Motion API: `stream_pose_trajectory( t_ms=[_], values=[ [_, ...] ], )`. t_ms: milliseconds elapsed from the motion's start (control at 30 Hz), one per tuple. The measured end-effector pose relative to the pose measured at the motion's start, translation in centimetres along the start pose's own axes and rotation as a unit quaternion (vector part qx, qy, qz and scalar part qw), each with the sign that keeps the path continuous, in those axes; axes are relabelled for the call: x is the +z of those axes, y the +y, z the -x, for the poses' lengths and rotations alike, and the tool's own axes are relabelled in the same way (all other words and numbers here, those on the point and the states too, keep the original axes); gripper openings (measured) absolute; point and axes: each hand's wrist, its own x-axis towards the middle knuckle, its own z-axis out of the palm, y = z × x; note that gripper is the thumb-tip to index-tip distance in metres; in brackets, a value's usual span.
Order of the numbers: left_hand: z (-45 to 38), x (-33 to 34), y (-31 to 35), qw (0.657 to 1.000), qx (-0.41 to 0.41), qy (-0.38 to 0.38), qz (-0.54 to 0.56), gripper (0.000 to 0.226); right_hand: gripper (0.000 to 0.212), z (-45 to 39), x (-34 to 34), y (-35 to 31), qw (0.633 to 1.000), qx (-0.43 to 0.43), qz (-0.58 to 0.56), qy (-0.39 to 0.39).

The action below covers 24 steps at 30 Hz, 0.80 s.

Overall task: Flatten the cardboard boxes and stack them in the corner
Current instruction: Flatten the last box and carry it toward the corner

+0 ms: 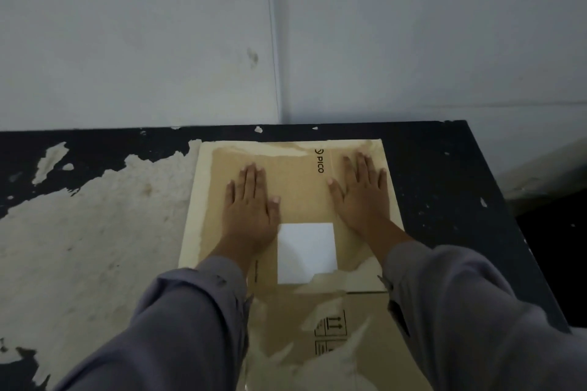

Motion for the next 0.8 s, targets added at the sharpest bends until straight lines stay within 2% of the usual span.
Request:
stream_pose_trajectory(
  t_ms=[133,333,467,567,667,800],
  values=[
    [5.5,0.5,-0.2,0.997,0.064,-0.026,-0.017,0.075,0.08,6.3,0.2,0.3,1.0,-0.001,-0.021,-0.012],
    [14.6,1.1,-1.5,0.997,0.074,-0.002,-0.007,0.07,0.077,16.4,0.8,-0.2,0.999,0.034,-0.024,0.0],
    [15.8,1.1,-2.3,0.996,0.084,0.013,-0.002,0.07,0.074,19.3,1.5,-0.5,0.998,0.049,-0.029,0.04],
    [15.5,1.0,-2.0,0.997,0.078,0.009,-0.002,0.071,0.073,19.1,1.4,-0.4,0.997,0.069,-0.012,0.037],
    [16.7,1.0,-2.9,0.999,0.041,-0.006,-0.023,0.072,0.07,21.1,1.4,0.0,0.994,0.107,0.005,0.012],
    [20.5,0.3,-4.0,0.994,-0.11,-0.014,-0.009,0.081,0.074,25.6,0.7,0.1,0.981,0.188,0.03,0.023]
  ],
)
